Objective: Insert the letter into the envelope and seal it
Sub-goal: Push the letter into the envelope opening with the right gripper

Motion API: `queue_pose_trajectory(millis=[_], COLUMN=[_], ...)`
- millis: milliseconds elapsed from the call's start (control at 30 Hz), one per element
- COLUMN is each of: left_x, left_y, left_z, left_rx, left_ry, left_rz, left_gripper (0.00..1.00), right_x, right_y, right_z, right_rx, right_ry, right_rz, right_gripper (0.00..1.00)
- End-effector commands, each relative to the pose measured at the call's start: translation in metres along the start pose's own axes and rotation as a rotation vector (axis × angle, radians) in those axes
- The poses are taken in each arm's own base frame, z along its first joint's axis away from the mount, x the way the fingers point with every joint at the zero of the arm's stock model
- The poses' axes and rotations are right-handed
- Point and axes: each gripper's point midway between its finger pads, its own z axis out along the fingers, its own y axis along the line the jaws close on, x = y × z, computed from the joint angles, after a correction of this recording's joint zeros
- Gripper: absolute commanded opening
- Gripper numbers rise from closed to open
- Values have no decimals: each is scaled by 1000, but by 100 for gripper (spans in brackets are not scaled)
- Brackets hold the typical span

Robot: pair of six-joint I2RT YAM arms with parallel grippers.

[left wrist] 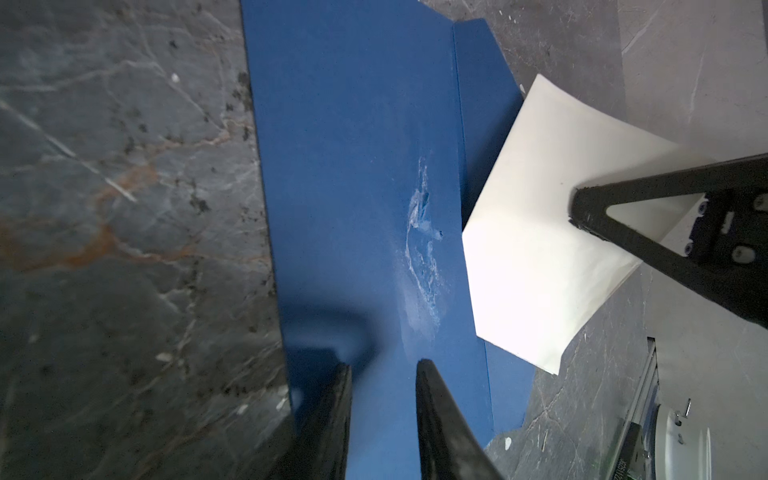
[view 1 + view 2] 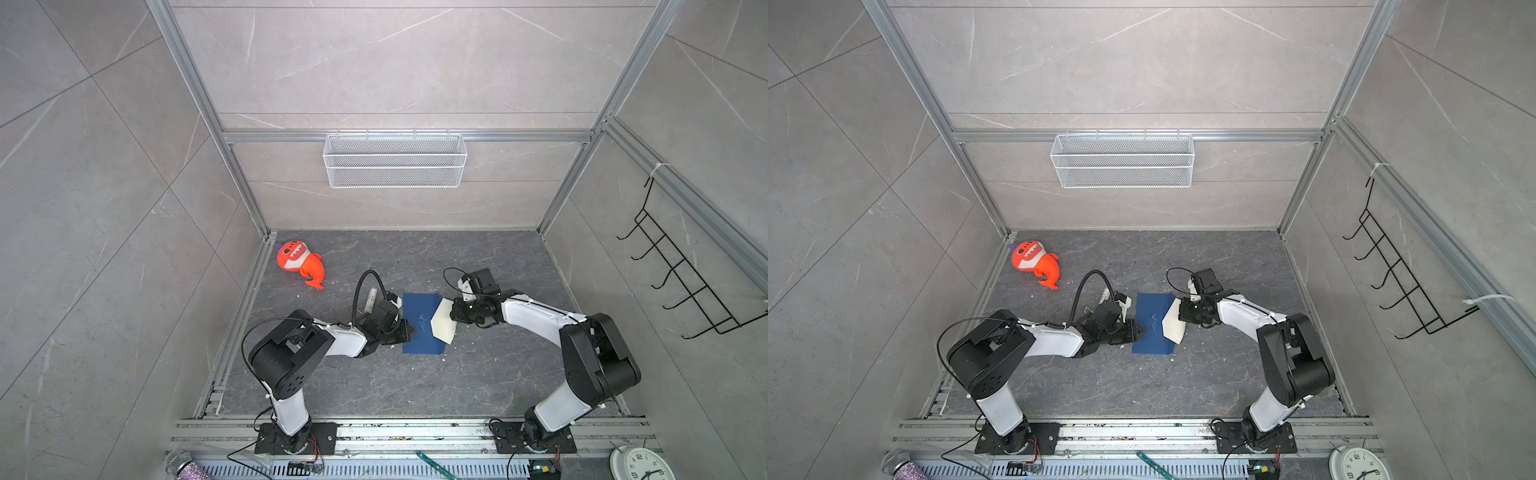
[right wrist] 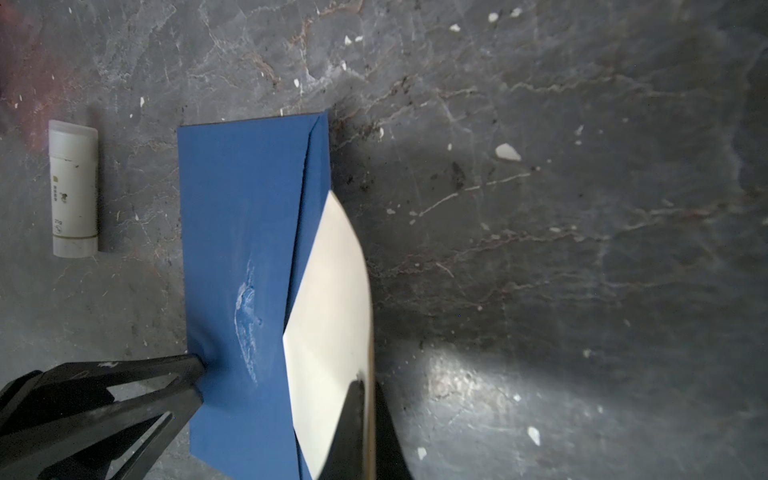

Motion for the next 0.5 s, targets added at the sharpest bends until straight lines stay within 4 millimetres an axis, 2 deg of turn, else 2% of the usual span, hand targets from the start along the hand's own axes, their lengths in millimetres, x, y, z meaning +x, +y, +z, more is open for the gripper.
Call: queue_pose_trajectory(millis=[0, 233, 467], left_x=[10, 12, 13], left_y=[14, 17, 20], left_z=[5, 6, 10], left_rx=[-45, -53, -55], left_ry=[22, 23, 25], left_rz=[-7, -5, -10], left_gripper=[30, 30, 30], right_x=[6, 9, 6], right_y=[4, 3, 5], right_z=[4, 8, 4], right_rx=[-17, -9, -8], right_ry=[56, 89, 77], right_rz=[-13, -26, -69], right_gripper=[0, 0, 0])
